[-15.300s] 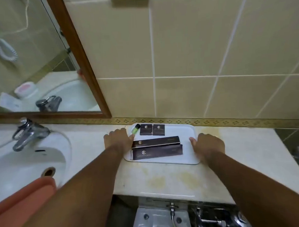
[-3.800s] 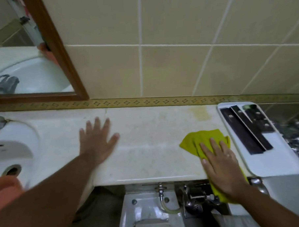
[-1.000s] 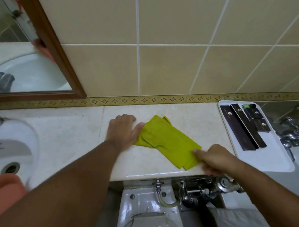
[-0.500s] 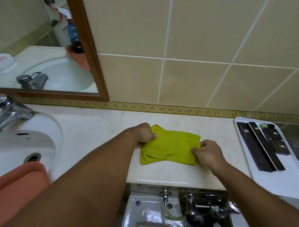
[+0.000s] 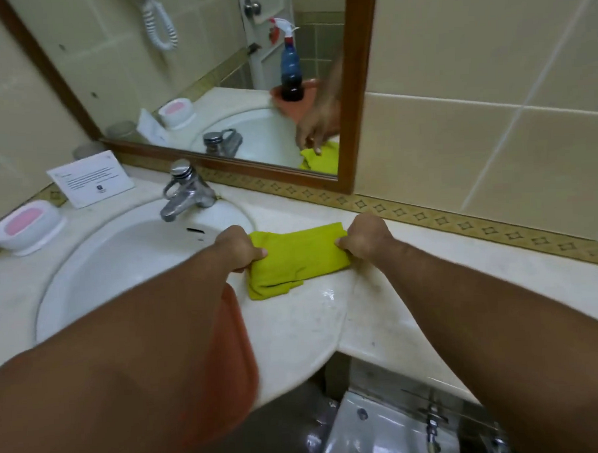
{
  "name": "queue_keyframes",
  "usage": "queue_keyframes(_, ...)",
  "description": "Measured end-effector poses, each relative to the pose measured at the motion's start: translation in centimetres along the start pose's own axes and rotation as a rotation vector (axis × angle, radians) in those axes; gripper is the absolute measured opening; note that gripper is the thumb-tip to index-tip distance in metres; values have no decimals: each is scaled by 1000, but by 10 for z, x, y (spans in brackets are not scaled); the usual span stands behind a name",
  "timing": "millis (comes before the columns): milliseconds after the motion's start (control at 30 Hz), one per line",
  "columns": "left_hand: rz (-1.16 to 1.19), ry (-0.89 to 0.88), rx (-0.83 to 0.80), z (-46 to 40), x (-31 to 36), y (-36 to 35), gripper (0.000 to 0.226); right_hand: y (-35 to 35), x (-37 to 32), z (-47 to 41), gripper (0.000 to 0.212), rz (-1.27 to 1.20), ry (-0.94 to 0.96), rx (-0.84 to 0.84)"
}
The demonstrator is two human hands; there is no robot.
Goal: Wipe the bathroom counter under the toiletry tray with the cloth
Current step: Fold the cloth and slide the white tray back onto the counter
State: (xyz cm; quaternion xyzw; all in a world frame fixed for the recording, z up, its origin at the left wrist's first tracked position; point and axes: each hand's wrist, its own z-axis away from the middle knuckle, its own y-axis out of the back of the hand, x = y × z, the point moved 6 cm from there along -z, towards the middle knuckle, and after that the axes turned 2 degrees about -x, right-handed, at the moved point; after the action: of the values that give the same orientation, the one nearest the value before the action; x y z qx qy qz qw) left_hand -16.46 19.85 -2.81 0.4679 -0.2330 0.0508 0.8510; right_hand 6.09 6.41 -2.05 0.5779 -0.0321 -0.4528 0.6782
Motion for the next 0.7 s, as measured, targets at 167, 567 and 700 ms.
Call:
queue_keyframes(167,-333,-13,236,13,0,-6,63,5,22,17,51,-65,-11,99)
queue_keyframes(567,-541,-847,122,147,288,-180,110,131,251,242,52,-179,-346,307)
queue_keyframes(700,-535,-1042,59,195,382,-253,99,134,345,305,47,-361,-601,379)
